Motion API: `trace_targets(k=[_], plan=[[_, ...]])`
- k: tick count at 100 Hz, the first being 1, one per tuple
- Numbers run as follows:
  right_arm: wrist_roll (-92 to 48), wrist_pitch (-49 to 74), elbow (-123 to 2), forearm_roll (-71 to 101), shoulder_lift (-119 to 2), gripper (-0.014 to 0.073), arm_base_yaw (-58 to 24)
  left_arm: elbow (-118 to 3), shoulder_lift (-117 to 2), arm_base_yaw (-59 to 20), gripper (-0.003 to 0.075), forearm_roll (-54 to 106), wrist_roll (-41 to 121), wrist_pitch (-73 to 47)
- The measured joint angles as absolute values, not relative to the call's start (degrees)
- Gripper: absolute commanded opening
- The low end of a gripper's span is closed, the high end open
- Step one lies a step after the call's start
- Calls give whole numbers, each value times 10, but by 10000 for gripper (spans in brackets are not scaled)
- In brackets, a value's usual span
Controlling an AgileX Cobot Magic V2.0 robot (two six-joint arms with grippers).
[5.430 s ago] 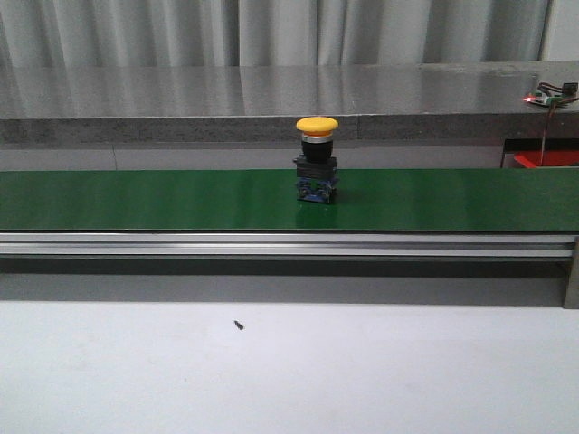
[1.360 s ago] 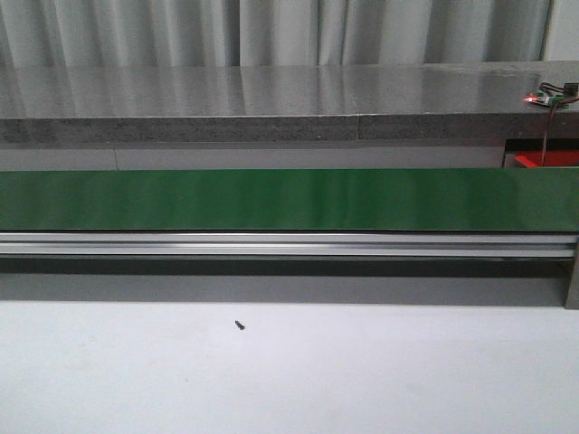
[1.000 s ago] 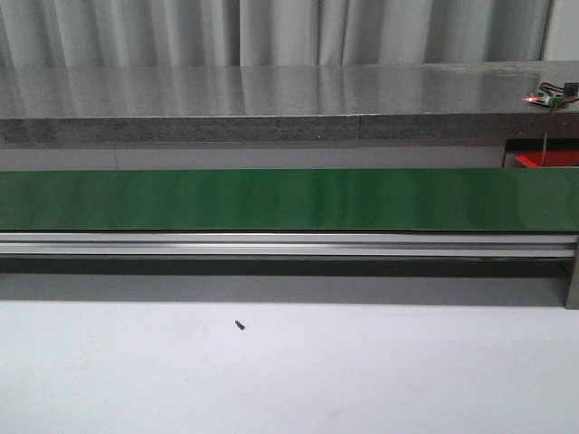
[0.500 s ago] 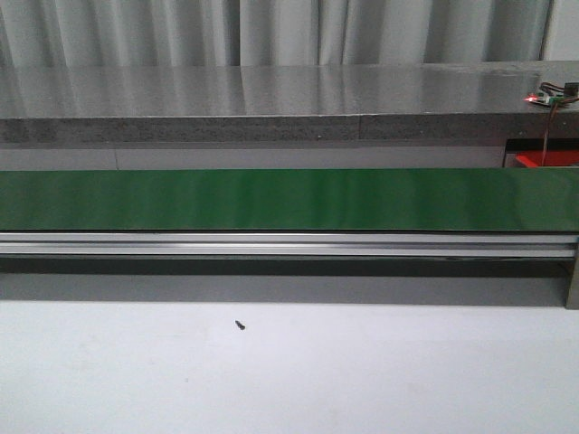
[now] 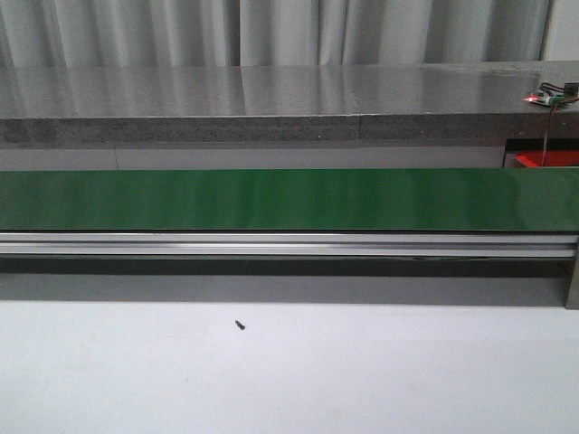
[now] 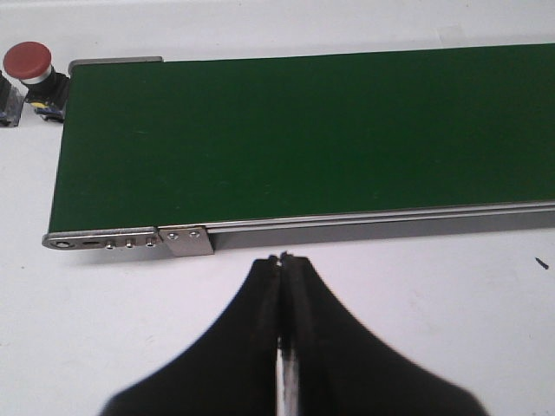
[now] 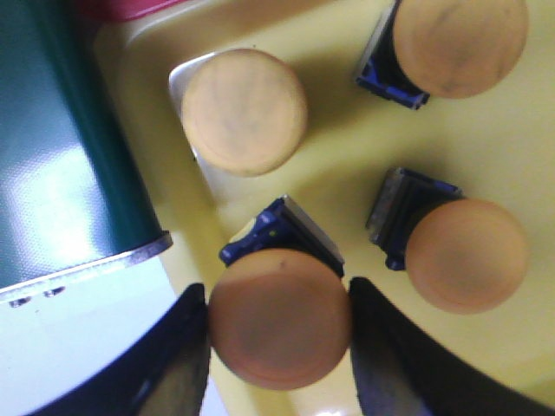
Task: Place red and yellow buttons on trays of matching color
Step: 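Lift the right gripper away from the trays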
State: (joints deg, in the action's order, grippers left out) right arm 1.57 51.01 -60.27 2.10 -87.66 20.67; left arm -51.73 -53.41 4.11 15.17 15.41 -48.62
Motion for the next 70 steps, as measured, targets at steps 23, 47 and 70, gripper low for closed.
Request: trace_targets(k=[23,47,70], plan=[[16,510,-603,21,-877,368,207,-517,-534,41,-20,152,154,-486],[16,510,-603,22,-877,431,207,-517,-534,41,-20,152,154,-486],[16,510,-603,22,-877,431,207,-517,-534,41,-20,152,154,-486]])
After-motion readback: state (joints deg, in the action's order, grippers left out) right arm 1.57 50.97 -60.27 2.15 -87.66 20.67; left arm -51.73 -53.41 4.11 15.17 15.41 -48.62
